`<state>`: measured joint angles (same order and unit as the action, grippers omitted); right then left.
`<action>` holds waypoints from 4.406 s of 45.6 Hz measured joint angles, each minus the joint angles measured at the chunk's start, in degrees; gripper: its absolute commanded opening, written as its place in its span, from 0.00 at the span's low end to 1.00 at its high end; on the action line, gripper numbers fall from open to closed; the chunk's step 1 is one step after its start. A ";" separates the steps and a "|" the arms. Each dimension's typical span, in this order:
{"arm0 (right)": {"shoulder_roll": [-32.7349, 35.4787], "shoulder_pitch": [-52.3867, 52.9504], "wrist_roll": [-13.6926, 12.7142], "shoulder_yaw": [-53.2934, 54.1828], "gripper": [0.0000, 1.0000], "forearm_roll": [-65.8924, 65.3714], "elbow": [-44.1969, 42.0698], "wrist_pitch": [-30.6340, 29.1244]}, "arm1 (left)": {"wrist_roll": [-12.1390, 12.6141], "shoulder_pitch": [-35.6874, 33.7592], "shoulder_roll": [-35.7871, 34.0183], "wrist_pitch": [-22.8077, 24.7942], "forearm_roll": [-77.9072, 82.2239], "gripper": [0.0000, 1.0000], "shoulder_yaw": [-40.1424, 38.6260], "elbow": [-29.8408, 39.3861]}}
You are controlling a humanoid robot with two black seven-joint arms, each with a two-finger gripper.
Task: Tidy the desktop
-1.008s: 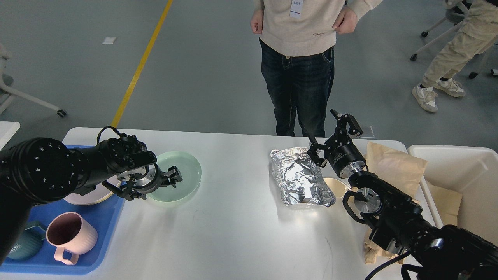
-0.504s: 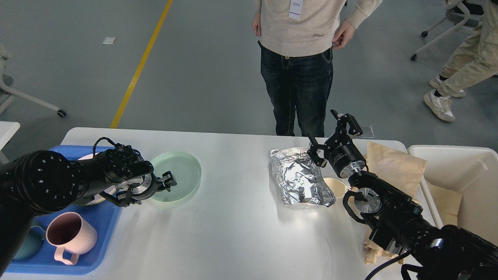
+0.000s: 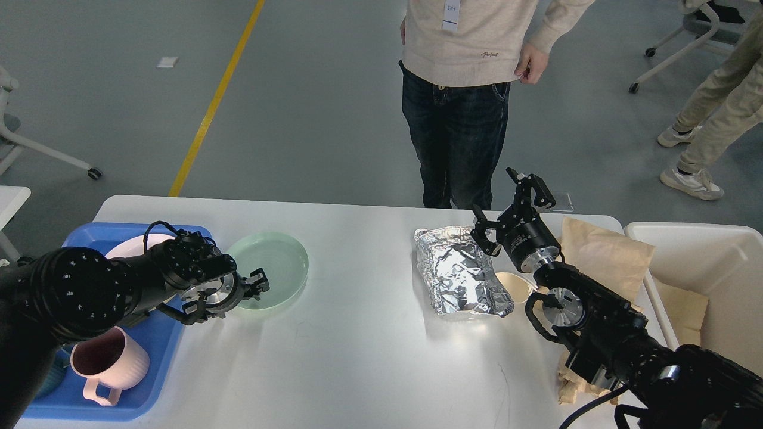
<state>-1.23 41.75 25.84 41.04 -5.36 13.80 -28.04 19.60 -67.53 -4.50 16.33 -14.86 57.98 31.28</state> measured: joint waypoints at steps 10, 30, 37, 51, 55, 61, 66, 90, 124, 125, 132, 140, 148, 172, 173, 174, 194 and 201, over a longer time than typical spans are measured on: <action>0.00 0.00 0.00 0.00 1.00 0.00 0.00 0.00 | -0.01 0.62 0.02 1.86 0.11 0.41 -0.33 0.00; 0.00 0.00 0.00 0.00 1.00 0.01 0.00 0.00 | 0.30 0.14 -0.58 16.60 0.42 0.00 -0.16 0.00; 0.00 0.00 0.00 0.00 1.00 0.01 -0.01 0.00 | 0.47 0.16 -0.67 16.92 0.46 0.00 -0.14 -0.01; 0.00 0.00 0.00 0.00 1.00 0.00 -0.04 0.00 | 1.96 -1.78 -1.09 18.53 0.77 0.00 -0.04 0.08; 0.00 0.00 0.00 0.00 1.00 0.00 -0.04 0.00 | 4.15 -3.39 -2.02 19.04 0.84 0.00 0.00 0.02; 0.00 0.00 0.00 0.00 1.00 0.00 -0.04 0.00 | 6.83 -5.46 -3.97 19.71 0.90 0.00 -0.08 -0.06; 0.00 0.00 0.00 0.00 1.00 0.00 0.00 0.00 | 7.38 -7.33 -4.64 21.62 0.88 0.00 -0.09 -0.06; 0.00 0.00 0.00 0.00 1.00 0.00 0.00 0.00 | 7.35 -8.80 -6.75 22.56 1.46 0.71 0.74 -0.19; 0.00 0.00 0.00 0.00 1.00 0.00 -0.01 0.00 | -1.81 -40.09 -6.40 26.96 1.58 0.96 23.13 26.63; 0.00 0.00 0.00 0.00 1.00 0.00 -0.01 0.00 | -1.82 -41.01 -6.40 27.48 1.58 0.96 23.38 27.25; 0.00 0.00 0.00 0.00 1.00 0.00 -0.01 0.00 | -1.82 -45.07 -6.40 29.47 1.59 0.96 24.86 30.48; 0.00 0.00 0.00 0.00 1.00 0.00 -0.01 0.00 | -1.88 -44.22 -6.03 29.52 1.59 0.96 24.84 30.68; 0.00 0.00 0.00 0.00 1.00 0.01 -0.01 0.00 | -2.87 -32.37 -3.35 24.62 1.54 0.96 20.71 23.13; 0.00 0.00 0.00 0.00 1.00 0.01 0.00 0.00 | -2.03 -10.20 1.69 20.10 1.81 0.96 12.35 1.91; 0.00 0.00 0.00 0.00 1.00 0.00 0.00 0.00 | -2.02 -9.70 1.71 19.84 1.81 0.96 12.15 1.62; 0.00 0.00 0.00 0.00 1.00 0.00 0.00 0.00 | -2.02 -9.11 1.76 19.51 1.82 0.96 11.97 1.27; 0.00 0.00 0.00 0.00 1.00 0.00 0.00 0.00 | -2.93 -2.91 3.53 13.83 4.99 0.70 11.66 -2.61; 0.00 0.00 0.00 0.00 1.00 0.00 0.00 0.00 | -2.96 -2.89 3.78 14.70 5.01 0.68 11.53 -2.61</action>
<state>-1.23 41.75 25.84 41.04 -5.36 13.80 -28.04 16.64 -70.41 -0.72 31.03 -9.84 69.52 28.67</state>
